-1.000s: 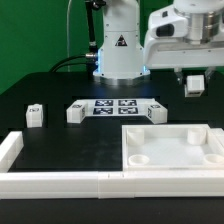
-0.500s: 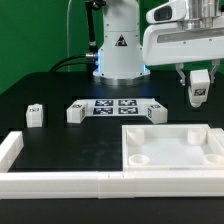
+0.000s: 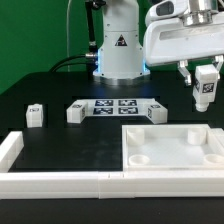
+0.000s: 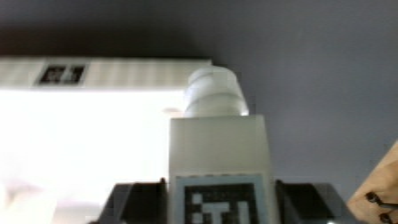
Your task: Assemble one leg
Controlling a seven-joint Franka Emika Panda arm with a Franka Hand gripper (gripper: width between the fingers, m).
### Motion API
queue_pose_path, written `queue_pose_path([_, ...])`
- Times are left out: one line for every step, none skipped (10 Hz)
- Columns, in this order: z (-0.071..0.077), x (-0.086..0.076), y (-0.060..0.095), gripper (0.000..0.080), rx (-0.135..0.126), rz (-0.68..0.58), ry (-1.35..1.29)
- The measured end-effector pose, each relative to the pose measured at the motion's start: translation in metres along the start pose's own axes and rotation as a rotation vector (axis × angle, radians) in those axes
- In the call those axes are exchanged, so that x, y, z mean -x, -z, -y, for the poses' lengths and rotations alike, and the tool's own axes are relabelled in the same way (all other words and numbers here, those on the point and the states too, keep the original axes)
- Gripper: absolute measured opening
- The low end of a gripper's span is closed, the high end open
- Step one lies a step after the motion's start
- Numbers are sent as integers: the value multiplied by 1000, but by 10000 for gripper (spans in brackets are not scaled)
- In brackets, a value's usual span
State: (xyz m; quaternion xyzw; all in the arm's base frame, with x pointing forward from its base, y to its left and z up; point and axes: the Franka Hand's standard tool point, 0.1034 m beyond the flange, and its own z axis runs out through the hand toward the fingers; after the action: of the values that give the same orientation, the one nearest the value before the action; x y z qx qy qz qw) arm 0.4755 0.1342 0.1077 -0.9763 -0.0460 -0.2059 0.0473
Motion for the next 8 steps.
queue_pose_path([-7,-15,-1,290,5,-20,37])
queue_pose_path([-14,-25,-5,290,12,-29,61])
queue_pose_path([-23,-35,-11,290,19,-37,76])
queue_pose_path([-21,-33,-12,290,17,-35,77])
queue_pose_path([-20,-32,-11,290,16,-34,80])
queue_pose_path([-20,-32,-11,290,17,-33,79])
queue_pose_path([-20,-33,-12,290,17,-34,80])
queue_pose_path([-20,-42,-17,290,14,-25,105])
